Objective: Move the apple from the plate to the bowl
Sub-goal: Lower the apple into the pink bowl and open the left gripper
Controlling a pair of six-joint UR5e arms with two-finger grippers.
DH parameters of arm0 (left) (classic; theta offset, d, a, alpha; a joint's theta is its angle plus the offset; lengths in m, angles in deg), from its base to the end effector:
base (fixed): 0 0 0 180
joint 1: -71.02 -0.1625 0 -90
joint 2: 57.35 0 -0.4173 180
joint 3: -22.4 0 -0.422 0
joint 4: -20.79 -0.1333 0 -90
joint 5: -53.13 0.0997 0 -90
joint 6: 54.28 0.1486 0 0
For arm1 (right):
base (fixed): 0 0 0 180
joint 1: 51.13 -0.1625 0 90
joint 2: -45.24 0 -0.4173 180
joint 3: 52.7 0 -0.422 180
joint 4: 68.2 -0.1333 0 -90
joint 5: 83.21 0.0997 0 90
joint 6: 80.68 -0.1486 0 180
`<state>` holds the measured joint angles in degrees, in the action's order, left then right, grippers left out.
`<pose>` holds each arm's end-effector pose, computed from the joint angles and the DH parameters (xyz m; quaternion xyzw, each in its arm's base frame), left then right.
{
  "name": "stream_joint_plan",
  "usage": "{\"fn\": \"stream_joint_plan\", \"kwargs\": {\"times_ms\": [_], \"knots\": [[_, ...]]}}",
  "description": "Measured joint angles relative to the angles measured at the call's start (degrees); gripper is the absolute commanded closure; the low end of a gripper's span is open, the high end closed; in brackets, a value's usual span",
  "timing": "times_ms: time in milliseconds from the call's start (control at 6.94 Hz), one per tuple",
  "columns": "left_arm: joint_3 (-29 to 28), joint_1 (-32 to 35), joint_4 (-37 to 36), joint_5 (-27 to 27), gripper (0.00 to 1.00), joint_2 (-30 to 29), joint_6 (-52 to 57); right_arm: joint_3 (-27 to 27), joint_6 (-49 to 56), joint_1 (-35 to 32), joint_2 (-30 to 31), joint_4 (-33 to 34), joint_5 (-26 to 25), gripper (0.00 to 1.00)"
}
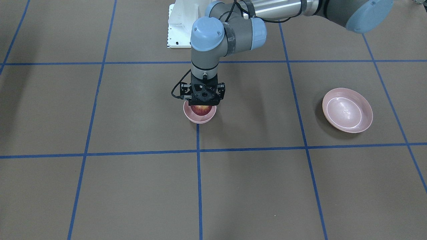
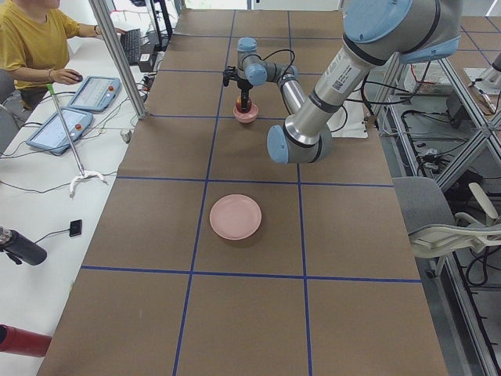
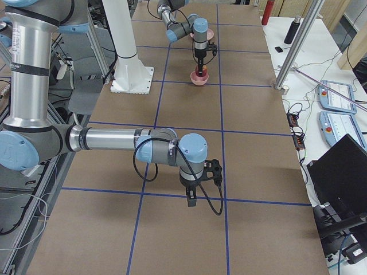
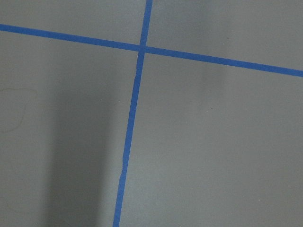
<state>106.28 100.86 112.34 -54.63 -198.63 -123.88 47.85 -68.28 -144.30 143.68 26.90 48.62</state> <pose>0.6454 -0.4716 0.1488 0.0380 0.4148 -0.0137 0.9090 0.0593 -0.4517 0.6755 0.0242 -0.3569 -0.0658 0.9315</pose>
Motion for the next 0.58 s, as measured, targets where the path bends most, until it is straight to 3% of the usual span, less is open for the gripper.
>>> {"fn": "stream_joint_plan", "kwargs": {"times_ms": [144,288,432,576], "knots": [[-1.72,-0.47,1.23,0.18,0.61,-0.20,-0.10,0.00,0.00,0.00,0.00,0.00,0.02,0.00],[-3.03,-0.80,2.69,0.23,0.44,-0.27,-0.13,0.00,0.00,0.00,0.00,0.00,0.06,0.00],[-3.72,-1.04,3.86,0.26,0.09,-0.33,-0.09,0.00,0.00,0.00,0.00,0.00,0.06,0.00],[-3.92,-1.14,4.36,0.24,0.02,-0.35,0.03,0.00,0.00,0.00,0.00,0.00,0.02,0.00]]}}
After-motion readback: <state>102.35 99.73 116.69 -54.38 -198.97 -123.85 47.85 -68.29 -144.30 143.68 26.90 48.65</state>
